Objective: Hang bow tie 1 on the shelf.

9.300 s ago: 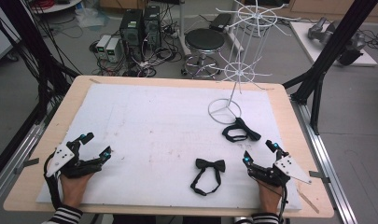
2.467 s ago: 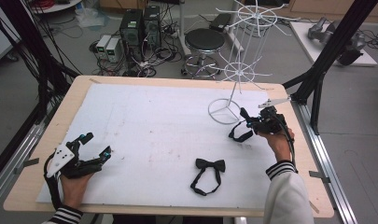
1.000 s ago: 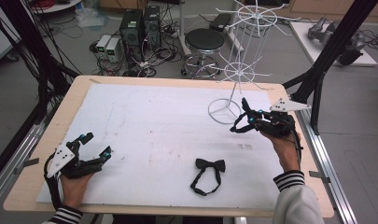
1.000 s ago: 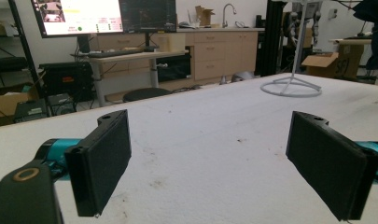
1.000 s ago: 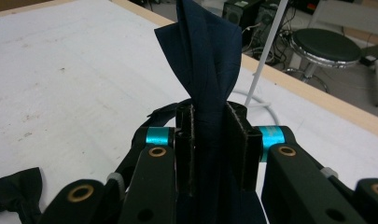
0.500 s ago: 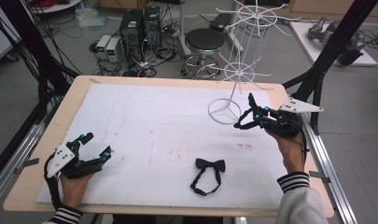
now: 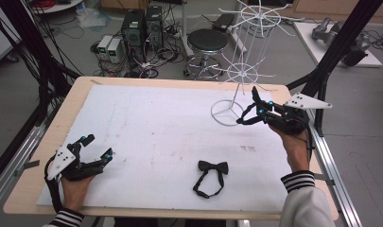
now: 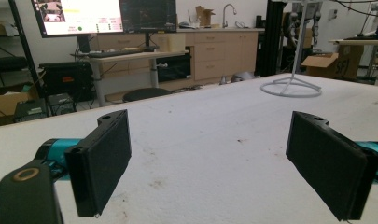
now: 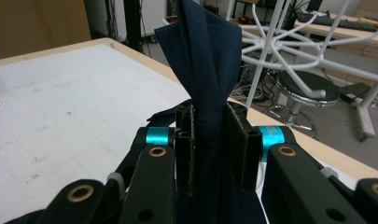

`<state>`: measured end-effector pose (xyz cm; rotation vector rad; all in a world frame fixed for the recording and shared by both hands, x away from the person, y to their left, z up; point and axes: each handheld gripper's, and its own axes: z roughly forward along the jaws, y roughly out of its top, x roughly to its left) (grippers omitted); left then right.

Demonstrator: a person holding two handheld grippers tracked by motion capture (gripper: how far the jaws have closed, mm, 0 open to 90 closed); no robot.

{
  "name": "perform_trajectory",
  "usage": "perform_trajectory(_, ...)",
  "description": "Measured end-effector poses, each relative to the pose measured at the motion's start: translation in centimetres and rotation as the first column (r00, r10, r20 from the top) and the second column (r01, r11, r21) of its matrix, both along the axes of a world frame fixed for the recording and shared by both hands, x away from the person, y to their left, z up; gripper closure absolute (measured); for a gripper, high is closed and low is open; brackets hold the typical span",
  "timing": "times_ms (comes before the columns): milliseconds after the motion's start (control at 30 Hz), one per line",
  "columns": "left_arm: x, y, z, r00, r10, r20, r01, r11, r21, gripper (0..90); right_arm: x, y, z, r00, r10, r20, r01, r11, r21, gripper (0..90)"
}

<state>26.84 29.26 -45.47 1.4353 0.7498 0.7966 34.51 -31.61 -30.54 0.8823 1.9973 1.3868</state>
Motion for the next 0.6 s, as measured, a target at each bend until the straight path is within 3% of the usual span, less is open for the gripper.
perform_trajectory(600, 0.0, 0.0, 0.0, 1.0000, -0.001, -0.001, 0.001, 1.0000, -0.001, 14.4, 1.4, 1.9, 2.4, 0.9994, -0.016, 0.031, 0.017, 1.000, -0.022, 74.5)
